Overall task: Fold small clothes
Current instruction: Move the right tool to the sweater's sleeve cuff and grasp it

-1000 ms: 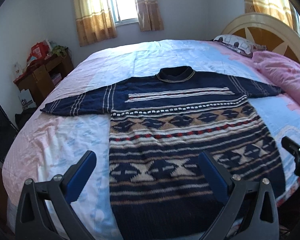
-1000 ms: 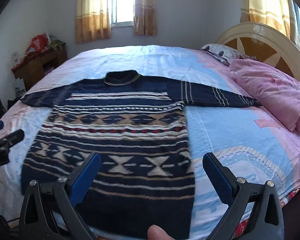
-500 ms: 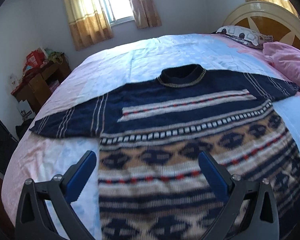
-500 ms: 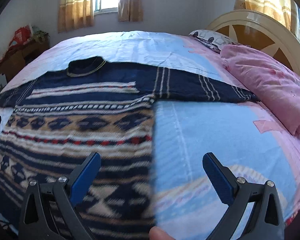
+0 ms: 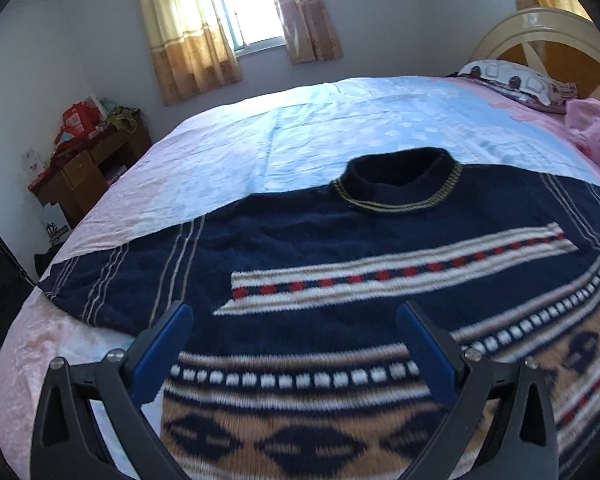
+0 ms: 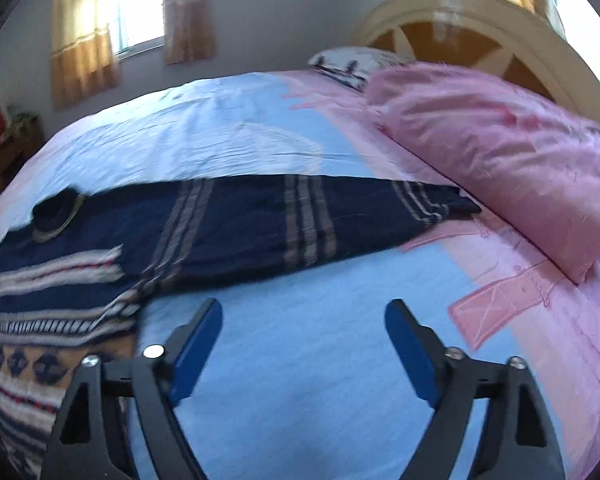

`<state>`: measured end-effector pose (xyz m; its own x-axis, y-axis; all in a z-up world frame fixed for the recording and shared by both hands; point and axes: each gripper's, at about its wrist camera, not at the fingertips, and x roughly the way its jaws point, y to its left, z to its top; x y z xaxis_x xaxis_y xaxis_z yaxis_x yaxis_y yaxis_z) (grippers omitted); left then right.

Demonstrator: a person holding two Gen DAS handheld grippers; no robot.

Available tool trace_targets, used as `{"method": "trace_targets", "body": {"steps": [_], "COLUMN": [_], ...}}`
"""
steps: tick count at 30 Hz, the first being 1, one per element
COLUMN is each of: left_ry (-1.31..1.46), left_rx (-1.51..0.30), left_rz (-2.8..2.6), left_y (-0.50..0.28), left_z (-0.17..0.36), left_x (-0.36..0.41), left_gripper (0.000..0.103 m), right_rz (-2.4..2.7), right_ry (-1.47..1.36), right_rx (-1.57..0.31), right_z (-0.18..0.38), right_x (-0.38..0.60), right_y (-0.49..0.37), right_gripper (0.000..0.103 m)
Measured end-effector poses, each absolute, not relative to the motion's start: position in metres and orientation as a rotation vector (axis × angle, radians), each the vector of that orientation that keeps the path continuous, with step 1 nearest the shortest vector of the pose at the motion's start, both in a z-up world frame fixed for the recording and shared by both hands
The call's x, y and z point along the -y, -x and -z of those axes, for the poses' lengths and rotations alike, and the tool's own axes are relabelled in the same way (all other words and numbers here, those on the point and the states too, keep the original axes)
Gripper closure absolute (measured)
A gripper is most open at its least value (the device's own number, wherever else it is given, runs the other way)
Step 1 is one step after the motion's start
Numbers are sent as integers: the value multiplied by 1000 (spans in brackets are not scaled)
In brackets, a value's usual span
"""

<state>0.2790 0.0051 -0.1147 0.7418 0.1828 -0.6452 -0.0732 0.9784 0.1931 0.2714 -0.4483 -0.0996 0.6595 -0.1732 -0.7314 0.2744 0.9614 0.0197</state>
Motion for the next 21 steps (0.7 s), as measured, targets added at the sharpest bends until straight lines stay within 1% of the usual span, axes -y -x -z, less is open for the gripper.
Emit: {"method": "trace_targets", "body": {"steps": [2, 4, 7, 10, 15, 21], "left_ry": [-146, -129, -103, -92, -73, -68], "left_rx": [-731, -743, -759, -779, -816, -840], "left_rz": [-161, -171, -177, -175, -166, -160], "left_y": [-287, -294, -299, -304, -310, -312], "left_z": [121, 125, 133, 140, 149, 155], "left_x": [-11, -13, -18, -19, -19, -15], "left_gripper": [0, 0, 0, 0, 0, 0], "right_rz": [284, 335, 414, 479, 514, 563], "right_ry": [-205, -287, -356, -407, -494, -534], "right_rx": [-810, -805, -787, -775, -787, -831], "right_z": [101, 105, 107, 109, 117, 134], "right_x": [480, 517, 559, 595, 632, 655], "right_y": [-280, -290, -301, -314, -340, -366], "right_gripper": [39, 45, 48, 55, 55, 56]}}
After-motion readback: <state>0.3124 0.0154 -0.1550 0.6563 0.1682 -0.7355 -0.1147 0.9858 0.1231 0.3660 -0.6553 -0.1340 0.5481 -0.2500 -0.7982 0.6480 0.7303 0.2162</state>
